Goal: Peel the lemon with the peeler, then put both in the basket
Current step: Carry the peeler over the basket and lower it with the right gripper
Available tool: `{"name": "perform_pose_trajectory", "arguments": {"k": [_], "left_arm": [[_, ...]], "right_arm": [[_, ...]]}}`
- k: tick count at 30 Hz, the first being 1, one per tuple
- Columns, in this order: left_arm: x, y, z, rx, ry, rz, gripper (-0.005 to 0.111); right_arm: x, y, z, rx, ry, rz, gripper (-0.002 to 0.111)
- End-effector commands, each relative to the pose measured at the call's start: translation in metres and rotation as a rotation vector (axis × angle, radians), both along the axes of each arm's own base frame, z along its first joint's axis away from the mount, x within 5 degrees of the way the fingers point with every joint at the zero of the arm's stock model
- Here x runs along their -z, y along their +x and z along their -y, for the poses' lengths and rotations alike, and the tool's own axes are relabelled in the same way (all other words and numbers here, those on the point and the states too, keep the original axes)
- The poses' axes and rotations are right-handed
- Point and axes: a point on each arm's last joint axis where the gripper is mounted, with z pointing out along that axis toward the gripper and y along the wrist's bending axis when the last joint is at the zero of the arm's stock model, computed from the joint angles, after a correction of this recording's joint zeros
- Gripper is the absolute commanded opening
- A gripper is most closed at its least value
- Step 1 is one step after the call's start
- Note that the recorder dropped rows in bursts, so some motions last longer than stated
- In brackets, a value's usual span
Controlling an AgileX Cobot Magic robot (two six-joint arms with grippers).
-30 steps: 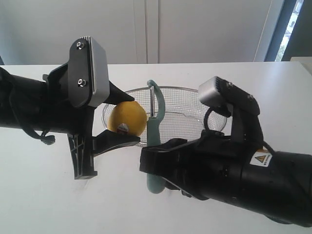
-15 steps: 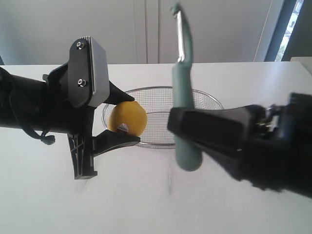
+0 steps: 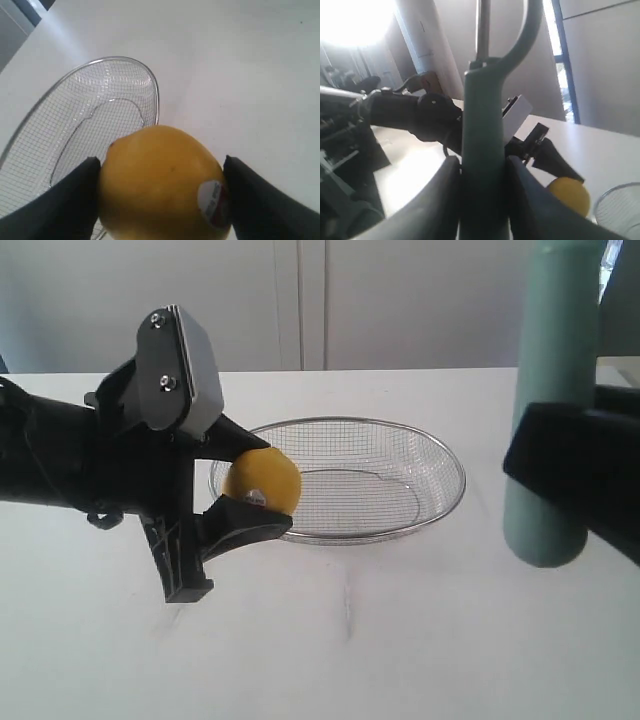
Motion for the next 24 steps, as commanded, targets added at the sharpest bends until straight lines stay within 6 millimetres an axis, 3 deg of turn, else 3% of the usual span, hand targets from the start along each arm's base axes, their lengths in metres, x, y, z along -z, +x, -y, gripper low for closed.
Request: {"name": "perform_pose_trajectory", "arguments": {"k": [1,7,13,18,24], "left_arm": [[-0.010,-0.011,-0.004,-0.021,-0.041,-0.092,0.000],[-0.044,-0.028,-0.027,-0.112,0.001,-0.083,0.000],[-0.052,-0.022,-0.057,-0.414,0.223,-0.147,0.000],[-0.046,-0.016,-0.058,-0.471,0.273,-0.179,0.000],[-0.042,-0.014,-0.056,-0.469,0.283,-0.203,0.000]], "right_arm": [[0.000,0.000,0.002,0.036,-0.137,0.229,0.000],[-0.006,0.009,0.002,0.122,-0.055,0.204,0.000],[-0.002,0.044,-0.013,0.285,-0.163,0.237,0.000],[0.003,0.101,-0.031,0.387,-0.369,0.149,0.000],[0.031,0.192,-0.037,0.385,-0.596,-0.172,0.000]]}}
